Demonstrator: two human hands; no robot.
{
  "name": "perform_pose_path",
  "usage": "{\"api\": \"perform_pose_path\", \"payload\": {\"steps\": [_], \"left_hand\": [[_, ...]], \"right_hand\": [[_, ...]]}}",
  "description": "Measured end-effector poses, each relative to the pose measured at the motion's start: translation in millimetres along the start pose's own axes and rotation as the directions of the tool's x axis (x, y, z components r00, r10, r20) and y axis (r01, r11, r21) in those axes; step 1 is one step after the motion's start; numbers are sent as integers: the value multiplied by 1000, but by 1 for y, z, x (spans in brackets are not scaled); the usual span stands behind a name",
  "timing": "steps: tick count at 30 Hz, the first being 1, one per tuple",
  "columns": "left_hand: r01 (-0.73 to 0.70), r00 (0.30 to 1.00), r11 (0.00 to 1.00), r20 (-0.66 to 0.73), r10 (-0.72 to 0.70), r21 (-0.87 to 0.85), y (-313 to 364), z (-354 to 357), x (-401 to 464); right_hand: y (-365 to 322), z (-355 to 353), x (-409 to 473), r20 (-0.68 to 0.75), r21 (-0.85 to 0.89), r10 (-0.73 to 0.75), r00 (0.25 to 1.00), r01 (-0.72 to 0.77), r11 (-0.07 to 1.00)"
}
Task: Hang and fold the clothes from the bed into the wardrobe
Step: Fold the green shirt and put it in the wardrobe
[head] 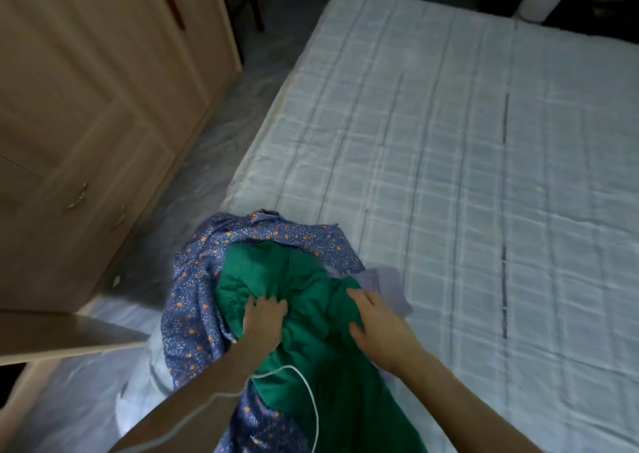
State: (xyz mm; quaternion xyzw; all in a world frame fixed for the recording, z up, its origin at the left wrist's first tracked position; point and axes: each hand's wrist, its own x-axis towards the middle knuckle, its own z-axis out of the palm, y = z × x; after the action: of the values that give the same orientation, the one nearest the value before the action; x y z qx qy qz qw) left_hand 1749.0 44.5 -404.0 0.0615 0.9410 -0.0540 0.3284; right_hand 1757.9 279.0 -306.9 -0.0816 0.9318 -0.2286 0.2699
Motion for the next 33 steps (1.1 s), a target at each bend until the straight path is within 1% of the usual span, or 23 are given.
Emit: {"api": "perform_pose_path", "payload": {"steps": [2, 4, 6, 8, 10, 12, 13, 15, 17, 19, 21, 23, 24, 25, 26, 28, 30, 31, 32, 33], "left_hand": [[-19, 1000, 998, 20, 18, 56, -1, 3, 7], [-75, 997, 997, 13, 75, 6, -1, 2, 14], [-142, 990, 969, -6, 143, -201, 3, -6, 18], [-236, 967, 884, -11, 253, -404, 14, -23, 16], [-368, 917, 777, -62, 393, -511, 31, -47, 6], [-499, 848, 658, -163, 504, -564, 51, -71, -8], [-556, 813, 615, -213, 542, -559, 61, -80, -16], [-653, 746, 558, -304, 593, -513, 80, -97, -31], [-726, 681, 482, -412, 605, -491, 92, -111, -46], [-776, 623, 395, -500, 601, -492, 99, -125, -61], [-793, 599, 313, -574, 559, -523, 103, -136, -76], [-783, 608, 218, -646, 461, -582, 106, -143, -97], [-791, 598, 178, -677, 430, -585, 109, -147, -110], [-820, 560, 156, -713, 422, -551, 114, -150, -122], [-866, 493, 159, -751, 439, -475, 118, -152, -133], [-944, 329, 190, -796, 508, -269, 130, -154, -149], [-965, 186, 258, -805, 563, -43, 143, -152, -160], [-954, 161, 299, -808, 567, 21, 149, -149, -164], [-936, 175, 350, -822, 542, 32, 156, -143, -167], [-916, 236, 400, -839, 490, -24, 162, -136, -167]], "right_hand": [[3, 6, 11, 5, 27, -16, 1000, 16, 1000], [4, 14, 17, 21, 52, -12, 1000, 11, 999], [5, 20, 19, 53, 85, -1, 999, -4, 996], [4, 26, 17, 71, 127, 9, 997, -18, 992], [2, 29, 13, 64, 187, 14, 998, -25, 982], [0, 27, 5, 2, 296, 38, 999, -37, 955], [-1, 25, -1, -47, 367, 63, 997, -41, 929], [-3, 16, -14, -162, 471, 137, 977, -46, 881], [-3, 2, -29, -257, 503, 184, 949, -31, 864], [-2, -16, -44, -307, 506, 183, 934, -2, 862], [0, -36, -59, -352, 499, 157, 923, 44, 865], [-3, -60, -78, -385, 507, 149, 911, 74, 858], [-5, -72, -89, -407, 505, 141, 903, 94, 858], [-8, -84, -101, -427, 497, 120, 896, 122, 859], [-9, -93, -114, -443, 481, 97, 891, 145, 865], [-9, -111, -140, -462, 457, 66, 884, 174, 872], [-5, -130, -168, -523, 448, 81, 849, 192, 873], [0, -141, -182, -569, 458, 118, 814, 195, 867], [7, -153, -196, -612, 478, 161, 774, 200, 855], [13, -166, -212, -640, 499, 190, 745, 215, 840]]}}
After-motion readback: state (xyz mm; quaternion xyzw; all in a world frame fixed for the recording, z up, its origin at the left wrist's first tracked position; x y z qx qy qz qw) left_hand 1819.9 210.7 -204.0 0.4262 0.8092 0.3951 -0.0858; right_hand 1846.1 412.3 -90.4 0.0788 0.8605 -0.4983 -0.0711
